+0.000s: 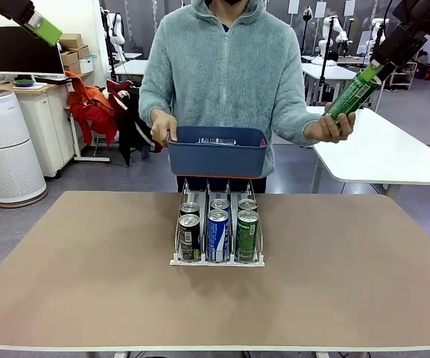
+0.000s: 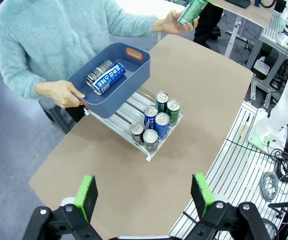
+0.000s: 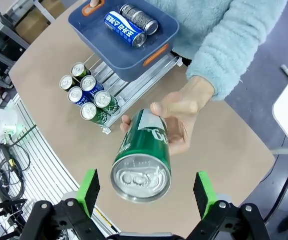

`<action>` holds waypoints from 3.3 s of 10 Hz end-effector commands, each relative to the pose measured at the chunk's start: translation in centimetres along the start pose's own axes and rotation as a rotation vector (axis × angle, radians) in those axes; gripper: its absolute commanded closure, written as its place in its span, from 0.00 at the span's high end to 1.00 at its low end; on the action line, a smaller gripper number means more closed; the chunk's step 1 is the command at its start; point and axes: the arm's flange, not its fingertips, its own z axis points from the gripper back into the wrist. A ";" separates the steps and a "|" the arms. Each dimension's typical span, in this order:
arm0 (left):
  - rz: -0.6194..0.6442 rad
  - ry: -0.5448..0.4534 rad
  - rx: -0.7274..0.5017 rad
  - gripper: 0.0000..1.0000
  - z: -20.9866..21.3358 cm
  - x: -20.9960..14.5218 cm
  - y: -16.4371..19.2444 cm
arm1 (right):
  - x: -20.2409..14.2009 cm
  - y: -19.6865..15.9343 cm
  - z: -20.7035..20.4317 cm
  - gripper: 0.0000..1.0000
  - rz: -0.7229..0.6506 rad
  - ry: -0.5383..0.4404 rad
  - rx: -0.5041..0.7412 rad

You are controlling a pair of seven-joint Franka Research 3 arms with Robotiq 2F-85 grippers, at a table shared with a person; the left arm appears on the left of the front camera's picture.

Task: Fill the beverage cans into the dispenser.
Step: Pick up the Sprite handed by the human, then place the picked Sprite in the line of the Automatic Can Dispenser with the same cans.

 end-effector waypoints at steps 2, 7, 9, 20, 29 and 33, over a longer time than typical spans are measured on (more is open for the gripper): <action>-0.008 0.003 0.004 1.00 -0.2 -0.2 0.1 | 0.8 -0.8 -1.3 1.00 0.027 -0.006 0.028; -0.008 0.003 0.004 1.00 -0.2 -0.2 0.1 | 0.8 -0.5 -2.8 1.00 0.008 0.018 0.060; -0.008 0.003 0.004 1.00 -0.2 -0.2 0.1 | 0.7 -0.7 -2.8 1.00 0.010 0.034 0.061; -0.008 0.003 0.004 1.00 -0.2 -0.2 0.1 | 0.5 -0.4 -2.8 0.00 -0.031 0.056 0.047; -0.008 0.003 0.004 1.00 -0.2 -0.2 0.1 | 0.5 0.0 -2.9 0.00 -0.085 0.061 0.101; -0.008 0.003 0.004 1.00 -0.2 -0.2 0.1 | 0.3 -0.2 -3.0 0.00 0.000 0.073 0.071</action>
